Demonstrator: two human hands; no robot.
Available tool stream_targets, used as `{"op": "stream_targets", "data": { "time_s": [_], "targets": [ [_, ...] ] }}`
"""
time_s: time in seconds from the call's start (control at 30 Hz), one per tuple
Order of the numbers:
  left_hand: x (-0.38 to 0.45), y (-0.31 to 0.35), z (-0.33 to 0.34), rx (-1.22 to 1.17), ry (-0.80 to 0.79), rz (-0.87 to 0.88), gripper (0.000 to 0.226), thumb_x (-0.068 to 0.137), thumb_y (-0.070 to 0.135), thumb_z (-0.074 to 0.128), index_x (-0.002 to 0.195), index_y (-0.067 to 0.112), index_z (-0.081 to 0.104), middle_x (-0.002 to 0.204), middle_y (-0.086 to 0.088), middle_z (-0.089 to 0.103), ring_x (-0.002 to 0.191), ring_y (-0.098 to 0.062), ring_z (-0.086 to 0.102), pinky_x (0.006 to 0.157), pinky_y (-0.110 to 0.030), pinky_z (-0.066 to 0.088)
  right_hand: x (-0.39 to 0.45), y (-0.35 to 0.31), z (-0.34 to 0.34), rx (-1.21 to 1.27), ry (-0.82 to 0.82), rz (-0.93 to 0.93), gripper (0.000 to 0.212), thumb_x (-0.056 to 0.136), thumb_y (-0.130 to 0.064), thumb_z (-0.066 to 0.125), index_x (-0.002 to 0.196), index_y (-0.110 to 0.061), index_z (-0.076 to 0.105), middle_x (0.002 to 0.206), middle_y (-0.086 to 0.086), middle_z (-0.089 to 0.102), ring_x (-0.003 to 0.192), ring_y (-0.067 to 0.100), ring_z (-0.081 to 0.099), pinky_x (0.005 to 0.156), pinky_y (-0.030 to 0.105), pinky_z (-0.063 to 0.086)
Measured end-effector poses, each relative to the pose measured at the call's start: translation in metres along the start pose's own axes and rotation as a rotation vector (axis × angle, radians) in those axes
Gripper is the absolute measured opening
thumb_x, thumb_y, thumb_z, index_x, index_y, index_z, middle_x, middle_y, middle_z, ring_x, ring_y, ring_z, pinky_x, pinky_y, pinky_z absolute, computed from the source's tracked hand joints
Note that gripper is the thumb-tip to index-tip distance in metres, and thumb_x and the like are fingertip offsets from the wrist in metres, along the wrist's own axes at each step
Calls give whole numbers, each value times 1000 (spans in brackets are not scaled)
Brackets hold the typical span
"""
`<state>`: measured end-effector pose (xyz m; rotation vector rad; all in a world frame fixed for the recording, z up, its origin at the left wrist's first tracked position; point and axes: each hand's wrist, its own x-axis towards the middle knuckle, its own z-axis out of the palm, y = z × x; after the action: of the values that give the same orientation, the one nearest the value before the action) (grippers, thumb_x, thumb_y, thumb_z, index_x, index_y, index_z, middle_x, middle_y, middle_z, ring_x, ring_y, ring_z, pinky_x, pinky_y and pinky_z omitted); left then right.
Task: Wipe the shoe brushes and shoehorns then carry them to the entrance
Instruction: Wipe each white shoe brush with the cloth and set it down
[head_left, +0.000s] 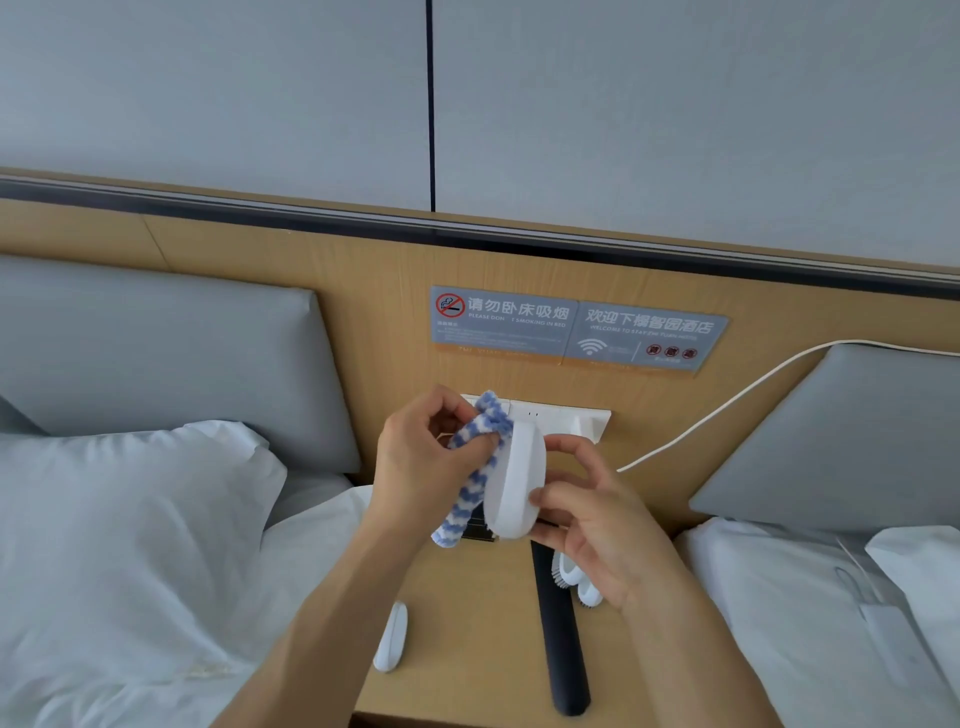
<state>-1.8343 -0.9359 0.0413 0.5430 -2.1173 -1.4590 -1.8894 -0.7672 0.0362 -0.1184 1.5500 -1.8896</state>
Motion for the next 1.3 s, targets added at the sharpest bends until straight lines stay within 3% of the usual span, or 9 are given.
{"op": "stream_targets", "data": {
  "time_s": [0.1,0.27,0.5,0.6,0.73,0.83,0.9,1.03,1.3],
  "targets": [
    [-5,-8,-1,-79,-3,-55,17,70,22,80,74,25,64,74,2,68,73,-23,66,63,-34,55,4,8,1,41,1,54,38,88,10,62,119,-13,60,111,21,73,104,41,70,79,47,62],
    [-9,-24,-8,-118,68,-143,17,68,23,79,76,25,64,79,1,70,80,-28,68,71,-50,58,14,29,-3,112,90,151,35,89,8,66,119,-10,62,111,12,75,105,35,71,71,42,61],
    [-17,-68,-18,-122,122,-250,17,75,19,82,78,22,65,79,-4,71,79,-30,69,71,-53,59,32,80,-16,150,138,433,33,90,8,64,119,-7,63,120,16,69,115,32,65,74,42,60],
    [-23,-93,-18,-114,123,-310,17,79,22,80,79,26,63,79,3,70,76,-21,71,66,-43,61,45,112,-24,131,188,538,25,90,7,64,108,-11,65,117,14,70,110,28,66,84,43,56],
    [-30,-123,-18,-129,147,-409,17,85,24,75,80,29,60,80,12,68,72,-2,68,58,-18,53,63,161,-33,95,251,645,28,89,4,67,113,-11,63,116,14,69,106,27,66,76,36,55],
    [-34,-145,-21,-144,200,-519,15,89,27,72,82,30,58,89,7,68,83,-11,69,65,-29,55,76,194,-36,61,250,691,31,91,2,67,119,-11,61,119,15,67,108,29,65,78,38,56],
    [-36,-159,-24,-158,226,-589,13,90,28,70,87,28,57,99,2,69,92,-18,70,72,-37,59,85,217,-37,38,249,714,26,91,3,66,112,-12,62,116,16,67,105,30,67,74,38,58],
    [-39,-180,-32,-188,274,-696,17,92,30,66,101,20,55,111,-1,69,100,-19,69,89,-46,58,105,264,-37,-27,270,764,24,89,4,68,109,-9,64,104,15,70,93,29,70,66,36,59],
    [-51,-217,-41,-245,318,-755,18,93,22,67,102,13,54,97,2,74,91,-16,73,85,-46,60,137,342,-29,-111,354,818,35,88,4,70,121,-5,65,115,18,71,102,32,69,90,43,56]
  ]
}}
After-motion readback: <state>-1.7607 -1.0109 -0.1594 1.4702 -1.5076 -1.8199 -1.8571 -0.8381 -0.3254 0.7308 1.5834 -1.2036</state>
